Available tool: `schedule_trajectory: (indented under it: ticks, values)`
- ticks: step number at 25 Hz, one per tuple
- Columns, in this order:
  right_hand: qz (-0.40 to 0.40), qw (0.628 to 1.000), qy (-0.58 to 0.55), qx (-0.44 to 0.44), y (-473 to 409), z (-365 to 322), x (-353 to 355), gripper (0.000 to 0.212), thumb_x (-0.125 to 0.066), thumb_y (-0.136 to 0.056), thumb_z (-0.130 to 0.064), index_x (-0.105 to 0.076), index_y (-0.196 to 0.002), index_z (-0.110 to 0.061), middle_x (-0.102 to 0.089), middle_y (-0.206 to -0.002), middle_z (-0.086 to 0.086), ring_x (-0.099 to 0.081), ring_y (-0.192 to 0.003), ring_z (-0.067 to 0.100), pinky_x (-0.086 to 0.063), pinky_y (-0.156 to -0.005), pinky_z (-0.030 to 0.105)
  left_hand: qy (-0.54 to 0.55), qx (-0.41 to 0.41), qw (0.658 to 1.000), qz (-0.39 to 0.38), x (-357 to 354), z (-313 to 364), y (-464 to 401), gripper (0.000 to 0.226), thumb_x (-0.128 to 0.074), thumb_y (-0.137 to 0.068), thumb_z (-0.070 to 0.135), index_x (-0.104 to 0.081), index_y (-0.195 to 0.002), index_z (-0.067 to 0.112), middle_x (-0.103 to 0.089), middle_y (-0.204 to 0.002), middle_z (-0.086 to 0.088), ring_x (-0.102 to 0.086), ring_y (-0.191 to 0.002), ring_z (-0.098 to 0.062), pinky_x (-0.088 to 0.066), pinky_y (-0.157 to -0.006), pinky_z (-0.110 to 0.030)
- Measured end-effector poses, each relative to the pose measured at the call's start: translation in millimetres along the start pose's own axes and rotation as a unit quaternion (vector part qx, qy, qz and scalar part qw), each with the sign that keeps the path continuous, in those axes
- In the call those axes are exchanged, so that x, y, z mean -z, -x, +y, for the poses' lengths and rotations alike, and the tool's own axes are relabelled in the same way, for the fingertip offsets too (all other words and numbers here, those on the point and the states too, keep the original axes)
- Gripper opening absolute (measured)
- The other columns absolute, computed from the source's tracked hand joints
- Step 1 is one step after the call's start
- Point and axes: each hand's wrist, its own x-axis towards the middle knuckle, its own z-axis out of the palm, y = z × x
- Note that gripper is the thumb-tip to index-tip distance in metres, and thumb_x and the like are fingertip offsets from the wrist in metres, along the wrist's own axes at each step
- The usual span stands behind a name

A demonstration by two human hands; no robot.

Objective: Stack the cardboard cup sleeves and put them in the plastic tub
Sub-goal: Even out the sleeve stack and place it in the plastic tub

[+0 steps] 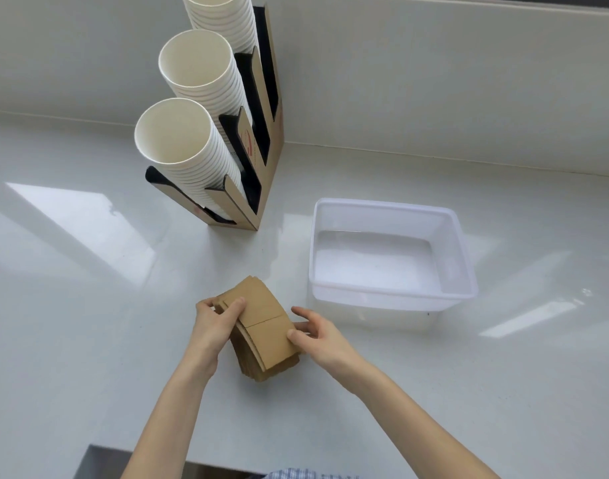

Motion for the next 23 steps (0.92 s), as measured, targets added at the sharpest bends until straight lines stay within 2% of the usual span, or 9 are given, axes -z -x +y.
schedule_trajectory:
  ticks: [4,6,8,10,13,15,19,21,23]
  values:
    - [0.026,0.998,-0.015,-0.061,6,5,-12,0.053,-0.05,-0.087,-0.042,-0.038,-0.133,-0.017,-0.055,-0.111,0.001,-0.057,-0.099,0.017,-0.049,-0.097,0.037,0.103,0.032,0.994,0.02,8,-17,12,0.036,-0.054,-0.085,0.026,-0.049,-0.106,-0.002,-0.053,-0.096,-0.014,-0.052,-0.08,-0.021,-0.045,-0.065,-0.029]
    - [0.014,0.995,-0.063,-0.081,11,4,-18,0.049,-0.047,-0.088,-0.045,-0.042,-0.129,-0.018,-0.055,-0.111,-0.001,-0.056,-0.097,0.017,-0.051,-0.092,0.038,0.156,0.044,0.987,0.02,7,-21,24,0.021,-0.05,-0.087,0.024,-0.054,-0.084,0.004,-0.051,-0.078,-0.009,-0.049,-0.072,-0.02,-0.042,-0.062,-0.027]
    - [-0.008,0.987,-0.132,-0.088,14,3,-19,0.046,-0.047,-0.088,-0.044,-0.042,-0.127,-0.019,-0.055,-0.116,0.001,-0.057,-0.096,0.019,-0.054,-0.084,0.038,0.195,0.053,0.979,0.021,3,-24,34,0.019,-0.049,-0.087,0.024,-0.053,-0.078,0.008,-0.05,-0.073,-0.006,-0.048,-0.071,-0.018,-0.041,-0.063,-0.028]
    - [-0.026,0.981,-0.173,-0.079,16,5,-15,0.047,-0.048,-0.088,-0.042,-0.04,-0.127,-0.018,-0.054,-0.118,0.005,-0.059,-0.092,0.02,-0.055,-0.075,0.035,0.215,0.046,0.975,0.007,0,-27,42,0.019,-0.049,-0.087,0.025,-0.055,-0.082,0.008,-0.05,-0.074,-0.006,-0.048,-0.072,-0.018,-0.04,-0.066,-0.03]
    - [-0.006,0.987,-0.154,-0.037,19,10,0,0.054,-0.052,-0.087,-0.038,-0.036,-0.134,-0.016,-0.053,-0.124,0.008,-0.059,-0.095,0.019,-0.056,-0.076,0.034,0.227,0.025,0.972,-0.052,-4,-31,48,0.02,-0.046,-0.088,0.023,-0.056,-0.095,0.007,-0.053,-0.083,-0.007,-0.051,-0.077,-0.019,-0.043,-0.071,-0.032]
    - [0.019,0.991,-0.134,-0.007,25,10,12,0.053,-0.054,-0.087,-0.033,-0.034,-0.135,-0.018,-0.055,-0.114,0.004,-0.06,-0.092,0.015,-0.056,-0.077,0.032,0.217,0.007,0.968,-0.122,-4,-30,49,0.033,-0.054,-0.083,0.026,-0.051,-0.11,0.007,-0.055,-0.091,-0.006,-0.054,-0.083,-0.02,-0.048,-0.076,-0.033]
    - [0.079,0.994,-0.05,0.055,38,20,42,0.053,-0.06,-0.083,-0.037,-0.036,-0.129,-0.038,-0.057,-0.119,0.011,-0.057,-0.109,0.022,-0.047,-0.099,0.04,0.114,-0.045,0.966,-0.227,-11,-27,50,0.073,-0.066,-0.056,0.039,-0.045,-0.121,0.015,-0.06,-0.106,0.0,-0.059,-0.097,-0.014,-0.056,-0.075,-0.03]
    - [0.095,0.991,-0.02,0.091,47,24,57,0.058,-0.063,-0.081,-0.036,-0.034,-0.131,-0.041,-0.056,-0.124,0.006,-0.054,-0.115,0.019,-0.047,-0.098,0.029,0.071,-0.08,0.964,-0.244,-20,-28,51,0.08,-0.067,-0.052,0.042,-0.041,-0.124,0.019,-0.062,-0.108,0.003,-0.062,-0.096,-0.009,-0.055,-0.078,-0.027]
    - [0.1,0.988,-0.013,0.117,55,27,72,0.06,-0.06,-0.085,-0.023,-0.031,-0.135,-0.037,-0.057,-0.12,-0.006,-0.057,-0.107,0.005,-0.05,-0.082,0.013,0.022,-0.109,0.959,-0.262,-30,-32,53,0.079,-0.067,-0.054,0.042,-0.037,-0.125,0.022,-0.06,-0.115,0.004,-0.061,-0.101,-0.007,-0.053,-0.08,-0.024]
